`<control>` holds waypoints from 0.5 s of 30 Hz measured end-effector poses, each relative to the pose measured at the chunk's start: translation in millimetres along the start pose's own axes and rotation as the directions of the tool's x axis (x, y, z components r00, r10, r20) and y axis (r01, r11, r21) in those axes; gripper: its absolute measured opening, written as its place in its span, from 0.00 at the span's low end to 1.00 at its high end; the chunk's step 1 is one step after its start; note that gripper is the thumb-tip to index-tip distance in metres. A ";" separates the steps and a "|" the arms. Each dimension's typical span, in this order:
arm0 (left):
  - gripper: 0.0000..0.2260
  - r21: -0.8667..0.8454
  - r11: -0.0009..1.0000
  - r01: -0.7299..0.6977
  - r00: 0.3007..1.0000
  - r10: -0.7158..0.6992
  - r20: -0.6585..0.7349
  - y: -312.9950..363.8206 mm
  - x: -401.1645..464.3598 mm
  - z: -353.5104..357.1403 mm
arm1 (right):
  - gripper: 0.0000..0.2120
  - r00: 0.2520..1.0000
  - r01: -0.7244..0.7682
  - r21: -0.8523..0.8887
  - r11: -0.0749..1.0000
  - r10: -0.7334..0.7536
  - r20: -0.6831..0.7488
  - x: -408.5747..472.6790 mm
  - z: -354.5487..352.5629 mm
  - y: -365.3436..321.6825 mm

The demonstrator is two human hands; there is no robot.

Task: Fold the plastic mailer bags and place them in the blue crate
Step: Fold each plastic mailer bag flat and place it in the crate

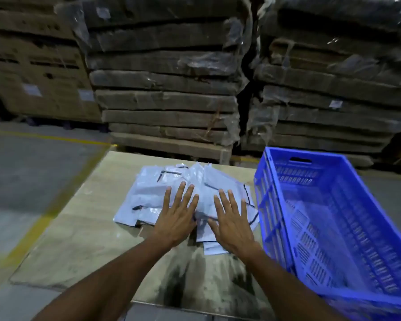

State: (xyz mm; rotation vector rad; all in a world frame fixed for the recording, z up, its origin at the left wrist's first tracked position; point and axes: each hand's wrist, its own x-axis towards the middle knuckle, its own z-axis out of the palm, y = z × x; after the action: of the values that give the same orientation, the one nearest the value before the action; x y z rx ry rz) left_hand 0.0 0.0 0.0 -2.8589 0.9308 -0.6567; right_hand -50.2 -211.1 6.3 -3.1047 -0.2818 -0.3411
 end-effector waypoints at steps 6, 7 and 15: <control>0.34 0.066 0.996 -0.052 0.996 0.047 0.075 6.2 19.0 36.7 | 0.33 0.997 -0.010 -0.023 1.000 0.012 0.079 1.3 19.0 2.1; 0.35 0.088 0.995 -0.056 0.996 0.049 0.080 6.7 22.8 41.1 | 0.32 0.996 -0.013 -0.020 1.000 0.014 0.088 2.2 20.1 2.3; 0.41 0.144 0.987 -0.071 0.987 0.048 0.152 -1.5 35.1 61.3 | 0.32 0.996 -0.007 0.040 0.999 0.004 0.084 0.6 31.1 9.4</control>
State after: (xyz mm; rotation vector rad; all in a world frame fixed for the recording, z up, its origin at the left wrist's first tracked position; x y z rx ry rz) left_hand 51.8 -23.2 -42.1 -2.6939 0.9005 -0.4784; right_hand -41.3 -219.5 -23.8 -3.0841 -0.2770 -0.2020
